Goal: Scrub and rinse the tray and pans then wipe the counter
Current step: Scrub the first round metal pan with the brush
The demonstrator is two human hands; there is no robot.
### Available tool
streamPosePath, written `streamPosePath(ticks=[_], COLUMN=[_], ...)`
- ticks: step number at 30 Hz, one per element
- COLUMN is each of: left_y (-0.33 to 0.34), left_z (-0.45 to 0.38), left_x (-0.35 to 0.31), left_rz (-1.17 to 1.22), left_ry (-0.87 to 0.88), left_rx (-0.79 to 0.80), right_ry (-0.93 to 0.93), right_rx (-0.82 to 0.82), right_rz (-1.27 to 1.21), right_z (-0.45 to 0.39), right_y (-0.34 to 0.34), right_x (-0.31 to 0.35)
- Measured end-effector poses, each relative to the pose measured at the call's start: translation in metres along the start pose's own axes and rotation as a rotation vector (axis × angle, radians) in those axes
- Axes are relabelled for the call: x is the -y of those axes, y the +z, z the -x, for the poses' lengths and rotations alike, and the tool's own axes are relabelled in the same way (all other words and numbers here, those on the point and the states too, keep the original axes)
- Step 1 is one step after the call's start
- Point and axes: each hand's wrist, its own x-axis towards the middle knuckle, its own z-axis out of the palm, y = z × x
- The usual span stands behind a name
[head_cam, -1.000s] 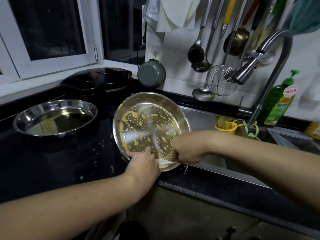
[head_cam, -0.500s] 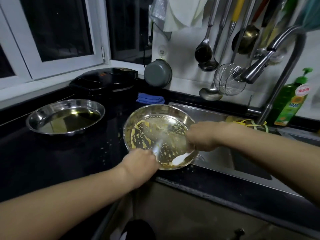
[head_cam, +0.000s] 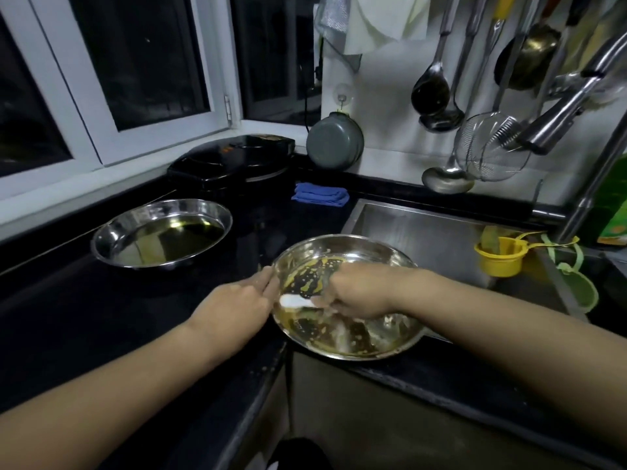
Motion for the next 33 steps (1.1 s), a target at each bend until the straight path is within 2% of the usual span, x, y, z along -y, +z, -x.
streamPosePath(ticks=[3, 6, 11, 14, 19, 22, 25, 30, 33], left_y=[0.003, 0.014, 0.011, 0.002, -0.026, -0.029, -0.021, -0.022, -0.025], left_z=[-0.001, 0.0, -0.001, -0.002, -0.007, -0.025, -0.046, -0.068, -0.075], left_x=[0.005, 0.011, 0.018, 0.011, -0.054, -0.086, -0.091, -0.106, -0.114], left_rz=[-0.004, -0.045, -0.086, -0.093, 0.258, 0.38, 0.357, 0.284, 0.24], left_ry=[0.073, 0.177, 0.178, 0.169, 0.29, 0.237, 0.177, 0.084, 0.063], left_rx=[-0.072, -0.049, 0.014, 0.096, 0.111, 0.18, 0.249, 0.284, 0.28], right_ry=[0.191, 0.415, 0.607, 0.592, 0.502, 0.472, 0.467, 0.401, 0.412], right_rx=[-0.041, -0.073, 0.03, 0.132, 0.244, 0.216, 0.143, 0.129, 0.12], right_rz=[0.094, 0.147, 0.146, 0.144, 0.135, 0.158, 0.127, -0.127, -0.124], right_z=[-0.017, -0.013, 0.027, 0.049, 0.08, 0.093, 0.115, 0.136, 0.136], right_y=[-0.007, -0.01, -0.012, -0.018, -0.031, -0.04, -0.04, -0.018, -0.011], right_x=[-0.01, -0.035, -0.065, -0.06, -0.054, -0.049, -0.052, -0.035, -0.038])
